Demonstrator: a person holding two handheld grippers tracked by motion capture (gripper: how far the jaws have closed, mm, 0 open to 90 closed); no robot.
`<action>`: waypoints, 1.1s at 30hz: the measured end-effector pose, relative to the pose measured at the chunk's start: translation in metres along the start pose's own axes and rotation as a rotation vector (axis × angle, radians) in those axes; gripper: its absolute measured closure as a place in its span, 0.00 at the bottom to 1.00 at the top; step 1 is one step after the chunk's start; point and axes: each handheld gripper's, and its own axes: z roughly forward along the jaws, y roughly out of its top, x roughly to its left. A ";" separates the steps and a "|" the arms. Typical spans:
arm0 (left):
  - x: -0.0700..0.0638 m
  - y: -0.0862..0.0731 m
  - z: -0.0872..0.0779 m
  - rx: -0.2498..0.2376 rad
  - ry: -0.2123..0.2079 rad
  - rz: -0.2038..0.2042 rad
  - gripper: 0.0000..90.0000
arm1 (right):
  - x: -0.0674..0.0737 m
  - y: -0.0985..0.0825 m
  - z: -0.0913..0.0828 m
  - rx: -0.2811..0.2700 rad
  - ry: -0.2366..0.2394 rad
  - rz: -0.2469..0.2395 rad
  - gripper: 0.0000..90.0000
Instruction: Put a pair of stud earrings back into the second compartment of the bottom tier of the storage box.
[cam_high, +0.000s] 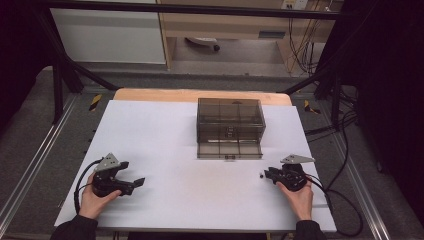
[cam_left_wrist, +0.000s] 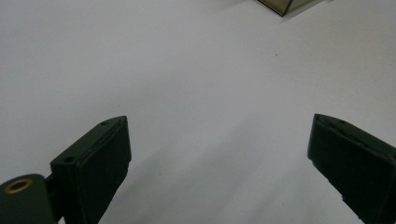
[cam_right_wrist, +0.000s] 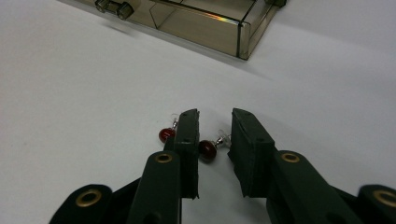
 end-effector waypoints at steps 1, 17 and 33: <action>0.000 0.000 0.000 0.000 0.000 0.000 0.07 | 0.000 0.000 0.000 -0.002 0.000 0.004 0.81; -0.001 0.000 0.000 0.001 0.003 0.006 0.07 | 0.004 -0.002 0.000 -0.004 -0.020 0.009 0.82; -0.001 0.000 0.000 -0.001 0.003 0.005 0.07 | 0.006 0.001 -0.004 -0.016 0.001 0.026 0.83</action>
